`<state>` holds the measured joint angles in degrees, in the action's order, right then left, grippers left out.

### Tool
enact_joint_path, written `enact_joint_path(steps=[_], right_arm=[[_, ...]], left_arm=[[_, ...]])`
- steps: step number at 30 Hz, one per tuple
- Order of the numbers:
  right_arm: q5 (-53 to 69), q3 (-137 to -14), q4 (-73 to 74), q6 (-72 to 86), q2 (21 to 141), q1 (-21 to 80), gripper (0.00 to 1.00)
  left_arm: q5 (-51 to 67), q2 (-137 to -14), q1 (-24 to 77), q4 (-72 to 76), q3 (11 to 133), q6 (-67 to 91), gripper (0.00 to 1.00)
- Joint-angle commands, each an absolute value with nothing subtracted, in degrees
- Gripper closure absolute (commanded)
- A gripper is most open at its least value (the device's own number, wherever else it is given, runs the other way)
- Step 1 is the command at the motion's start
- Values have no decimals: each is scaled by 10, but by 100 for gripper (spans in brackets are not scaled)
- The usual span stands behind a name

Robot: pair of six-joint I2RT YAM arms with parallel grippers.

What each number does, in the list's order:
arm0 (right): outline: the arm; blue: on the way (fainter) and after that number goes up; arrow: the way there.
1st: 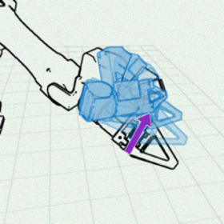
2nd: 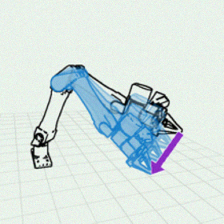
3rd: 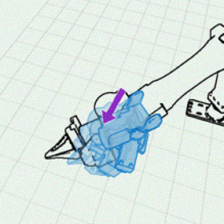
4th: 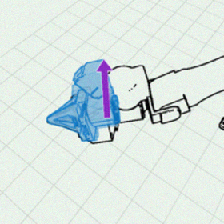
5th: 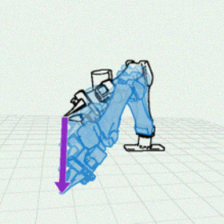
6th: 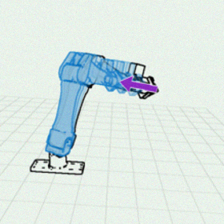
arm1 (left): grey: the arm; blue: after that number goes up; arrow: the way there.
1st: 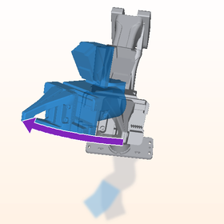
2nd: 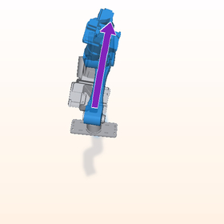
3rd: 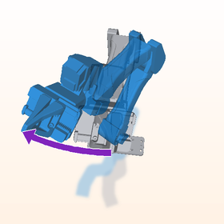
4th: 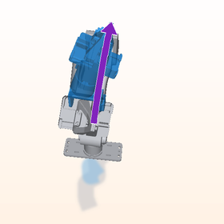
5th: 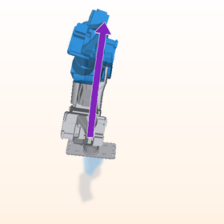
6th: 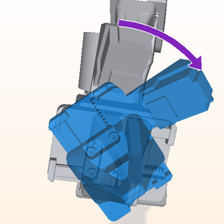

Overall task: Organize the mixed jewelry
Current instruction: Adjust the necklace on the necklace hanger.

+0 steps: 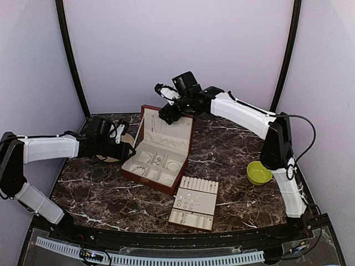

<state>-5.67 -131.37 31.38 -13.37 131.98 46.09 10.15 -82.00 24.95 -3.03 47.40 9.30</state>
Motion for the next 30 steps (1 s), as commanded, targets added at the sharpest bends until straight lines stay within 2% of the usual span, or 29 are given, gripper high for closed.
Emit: enact_joint_path(steps=[1,4,20,24,30], right_arm=[[-65,-1350,349,-143,1327,463,9],[-58,-1367,372,-141,1328,464,7],[-48,-1363,396,-121,1320,465,8],[-56,-1357,391,-122,1318,464,8],[-73,-1360,400,-122,1325,464,8]], left_arm=[[78,-835,247,-65,477,85,53],[72,-849,247,-70,480,82,54],[111,-891,259,-79,496,61,88],[105,-890,273,-73,496,57,93],[100,-897,291,-65,500,56,95]])
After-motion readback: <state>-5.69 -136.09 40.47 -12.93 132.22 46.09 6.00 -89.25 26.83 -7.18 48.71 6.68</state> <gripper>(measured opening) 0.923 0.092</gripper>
